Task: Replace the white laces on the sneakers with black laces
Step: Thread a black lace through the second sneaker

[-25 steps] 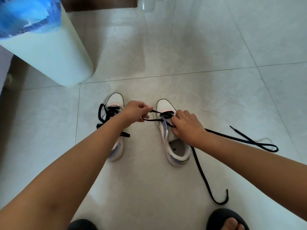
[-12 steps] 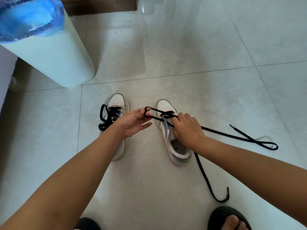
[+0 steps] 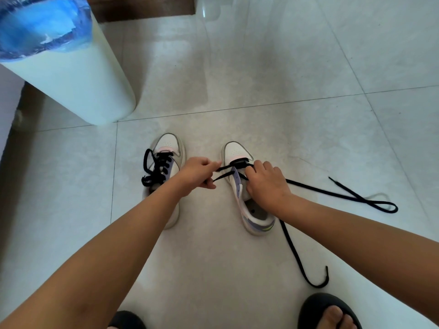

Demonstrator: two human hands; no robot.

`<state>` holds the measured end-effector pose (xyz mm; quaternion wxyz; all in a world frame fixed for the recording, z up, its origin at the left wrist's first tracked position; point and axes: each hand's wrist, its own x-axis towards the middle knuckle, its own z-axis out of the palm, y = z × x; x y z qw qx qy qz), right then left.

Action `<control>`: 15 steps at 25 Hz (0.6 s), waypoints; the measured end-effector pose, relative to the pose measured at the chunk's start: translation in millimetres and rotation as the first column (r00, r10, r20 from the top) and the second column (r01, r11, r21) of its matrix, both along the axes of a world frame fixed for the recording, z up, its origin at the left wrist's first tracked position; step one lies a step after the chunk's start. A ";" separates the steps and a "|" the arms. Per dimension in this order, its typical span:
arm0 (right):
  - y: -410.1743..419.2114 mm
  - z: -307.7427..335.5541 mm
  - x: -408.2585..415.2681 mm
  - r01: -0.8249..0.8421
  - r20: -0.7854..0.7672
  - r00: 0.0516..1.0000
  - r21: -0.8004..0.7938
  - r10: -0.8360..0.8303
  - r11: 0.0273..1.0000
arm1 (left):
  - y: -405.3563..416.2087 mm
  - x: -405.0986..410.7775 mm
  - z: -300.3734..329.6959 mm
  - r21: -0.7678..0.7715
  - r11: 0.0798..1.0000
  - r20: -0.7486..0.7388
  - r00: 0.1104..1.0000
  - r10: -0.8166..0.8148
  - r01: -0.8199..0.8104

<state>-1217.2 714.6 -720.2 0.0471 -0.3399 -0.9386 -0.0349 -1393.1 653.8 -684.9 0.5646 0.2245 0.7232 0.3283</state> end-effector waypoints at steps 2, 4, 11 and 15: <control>-0.4 -1.4 -0.2 0.005 -0.004 1.000 0.002 -0.005 1.000 | -5.1 1.6 3.2 -0.002 0.993 -0.075 0.990 -0.119 0.119; -0.6 -2.2 0.1 0.012 -0.008 1.000 0.001 -0.012 1.000 | -10.3 3.5 5.0 -0.003 0.980 -0.077 0.977 -0.197 0.198; -1.2 -2.5 -0.7 0.020 0.026 0.999 -0.010 -0.020 1.000 | -10.6 0.1 -7.0 0.084 0.991 0.110 0.989 0.098 -0.108; -1.8 -1.1 -0.7 0.027 0.021 0.999 -0.018 -0.027 0.999 | -6.4 5.4 -4.9 0.058 0.948 0.550 0.802 0.230 -0.312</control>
